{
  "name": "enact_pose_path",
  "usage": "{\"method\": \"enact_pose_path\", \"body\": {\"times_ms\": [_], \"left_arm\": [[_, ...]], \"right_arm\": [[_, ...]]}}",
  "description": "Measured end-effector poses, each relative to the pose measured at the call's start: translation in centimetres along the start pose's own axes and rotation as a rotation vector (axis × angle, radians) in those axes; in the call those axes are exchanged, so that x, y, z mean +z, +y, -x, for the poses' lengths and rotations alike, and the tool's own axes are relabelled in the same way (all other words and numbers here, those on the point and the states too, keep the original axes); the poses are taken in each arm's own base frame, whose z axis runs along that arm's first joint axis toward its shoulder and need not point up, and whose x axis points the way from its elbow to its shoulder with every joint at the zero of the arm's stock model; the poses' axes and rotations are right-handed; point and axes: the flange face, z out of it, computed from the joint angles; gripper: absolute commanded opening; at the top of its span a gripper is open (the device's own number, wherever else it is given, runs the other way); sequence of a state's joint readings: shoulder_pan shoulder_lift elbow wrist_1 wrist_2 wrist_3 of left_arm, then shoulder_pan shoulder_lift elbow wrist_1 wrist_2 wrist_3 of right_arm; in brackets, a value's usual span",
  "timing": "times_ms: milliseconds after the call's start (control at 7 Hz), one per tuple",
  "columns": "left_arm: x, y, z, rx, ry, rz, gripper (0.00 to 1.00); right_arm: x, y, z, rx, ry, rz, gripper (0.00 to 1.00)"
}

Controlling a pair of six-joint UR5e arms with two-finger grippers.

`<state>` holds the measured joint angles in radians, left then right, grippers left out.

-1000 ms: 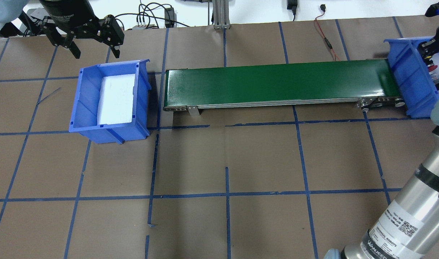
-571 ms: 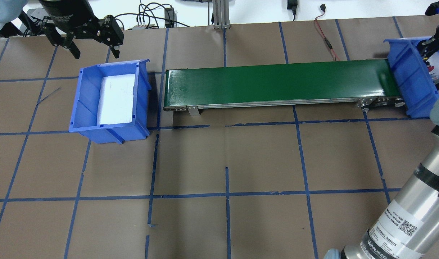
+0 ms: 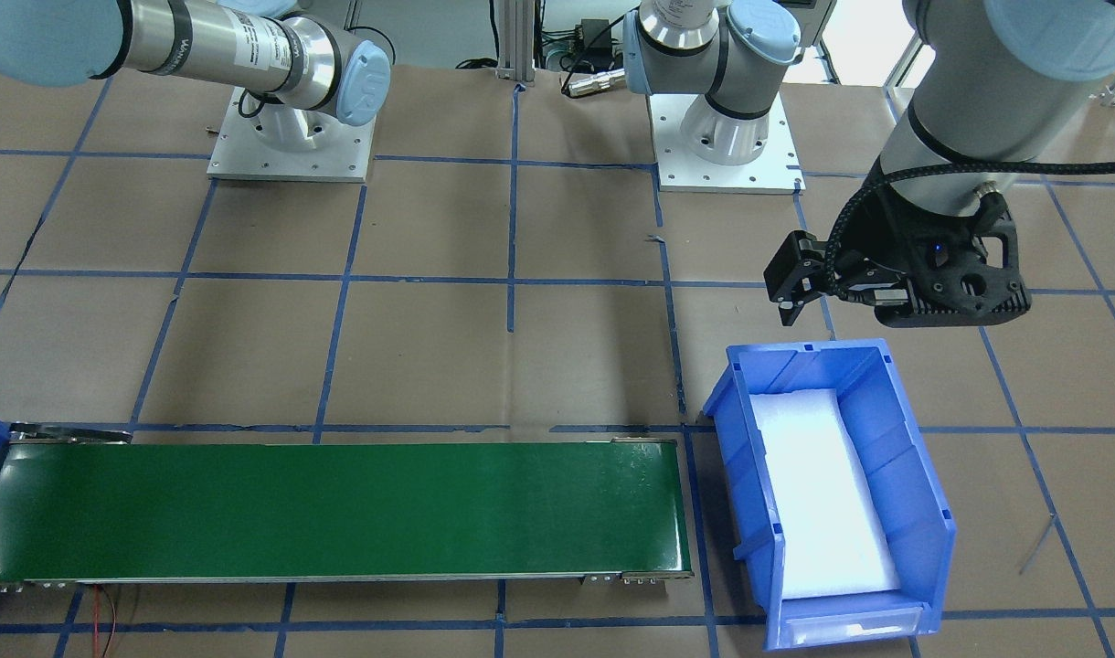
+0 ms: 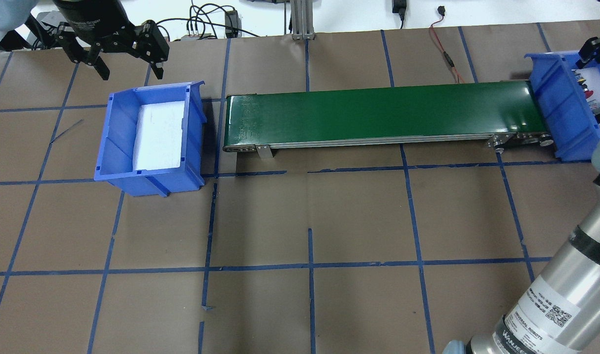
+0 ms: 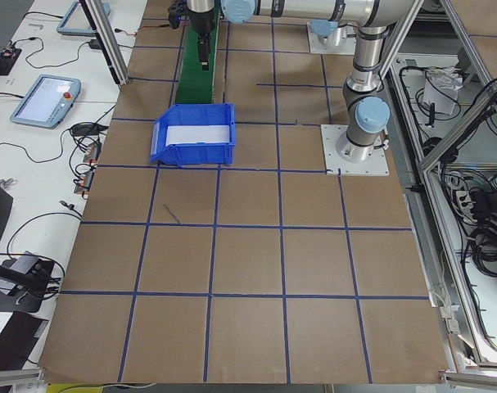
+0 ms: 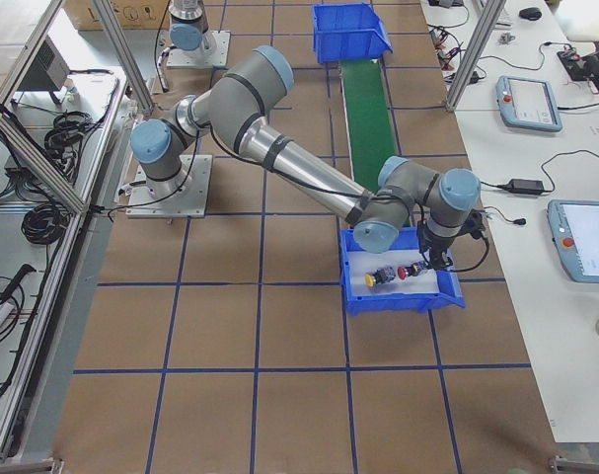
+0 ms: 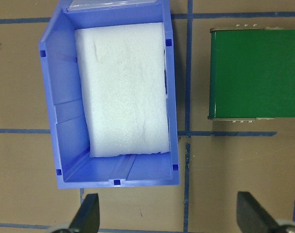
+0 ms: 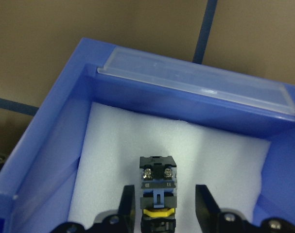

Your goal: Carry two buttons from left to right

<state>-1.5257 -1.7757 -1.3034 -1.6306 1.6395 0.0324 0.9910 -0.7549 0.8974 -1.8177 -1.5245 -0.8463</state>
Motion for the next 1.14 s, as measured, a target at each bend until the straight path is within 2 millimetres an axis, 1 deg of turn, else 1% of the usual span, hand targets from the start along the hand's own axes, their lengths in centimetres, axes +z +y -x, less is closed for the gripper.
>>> {"method": "enact_pose_path", "body": {"times_ms": [143,286,429,571,714,857,1000,1143], "left_arm": [[0.0,0.0,0.0,0.000,0.001,0.000,1.00],[0.0,-0.1,0.0,0.000,0.001,-0.001,1.00],[-0.1,-0.1,0.0,0.000,0.000,-0.001,1.00],[-0.1,-0.1,0.0,0.000,0.000,-0.001,1.00],[0.0,-0.1,0.0,0.000,0.000,-0.001,1.00],[0.0,-0.1,0.0,-0.001,0.000,-0.001,1.00],[0.0,-0.1,0.1,-0.001,0.000,-0.001,1.00],[0.0,-0.1,0.1,-0.002,0.000,0.000,1.00]], "right_arm": [[-2.8,0.1,0.5,-0.017,-0.006,0.004,0.93],[-5.5,0.0,1.9,-0.033,-0.020,0.005,0.93],[-7.8,-1.1,4.6,-0.053,-0.036,-0.007,0.92],[-9.7,-3.2,8.7,-0.064,-0.047,-0.019,0.92],[-11.5,-5.3,13.7,-0.047,-0.052,-0.022,0.92],[-13.1,-6.8,18.5,-0.017,-0.064,-0.015,0.92],[-14.5,-7.7,23.3,0.015,-0.077,-0.002,0.93],[-15.4,-8.0,28.6,0.047,-0.093,0.020,0.99]]}}
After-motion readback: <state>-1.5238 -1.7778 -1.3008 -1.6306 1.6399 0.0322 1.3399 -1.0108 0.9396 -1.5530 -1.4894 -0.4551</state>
